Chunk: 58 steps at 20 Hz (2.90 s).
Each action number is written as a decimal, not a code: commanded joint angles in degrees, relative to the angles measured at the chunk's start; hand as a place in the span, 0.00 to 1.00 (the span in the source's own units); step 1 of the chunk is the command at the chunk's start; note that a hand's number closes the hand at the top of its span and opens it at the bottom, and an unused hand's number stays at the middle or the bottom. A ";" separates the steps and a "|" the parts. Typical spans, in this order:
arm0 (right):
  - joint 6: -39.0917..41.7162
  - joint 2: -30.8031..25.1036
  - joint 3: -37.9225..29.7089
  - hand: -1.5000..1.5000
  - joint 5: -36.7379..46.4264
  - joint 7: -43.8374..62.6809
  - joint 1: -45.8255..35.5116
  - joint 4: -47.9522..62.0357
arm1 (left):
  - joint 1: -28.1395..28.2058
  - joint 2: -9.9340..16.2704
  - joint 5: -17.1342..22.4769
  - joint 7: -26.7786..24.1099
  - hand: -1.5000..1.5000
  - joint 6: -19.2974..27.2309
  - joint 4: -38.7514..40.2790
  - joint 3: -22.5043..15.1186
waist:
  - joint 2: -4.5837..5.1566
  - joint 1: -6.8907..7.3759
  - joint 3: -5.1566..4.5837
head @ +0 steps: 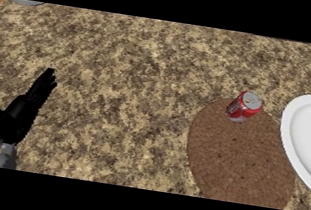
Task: Pick the bell pepper from the placemat and place it in the plate
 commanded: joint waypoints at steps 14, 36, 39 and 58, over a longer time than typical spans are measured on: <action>-9.64 13.03 25.17 1.00 14.32 17.19 -22.07 -0.41 | -1.11 -1.08 -1.53 2.79 0.50 -0.47 -1.72 0.35 | 0.04 0.38 0.07; -6.26 13.92 3.47 0.00 -13.51 18.40 -31.65 18.70 | -2.55 -1.49 -2.16 0.75 0.50 -0.54 1.18 2.31 | -0.12 -0.88 0.11; 0.56 8.64 -2.22 0.00 -18.28 11.83 -27.23 27.46 | -0.55 -1.52 -2.30 -0.01 0.50 -0.94 -0.11 1.98 | 0.00 -0.59 0.21; 13.61 -6.75 0.56 0.00 -12.66 -23.17 -18.98 61.16 | -2.71 -2.00 -1.51 3.25 0.50 -1.85 -0.94 2.42 | 0.22 0.48 0.46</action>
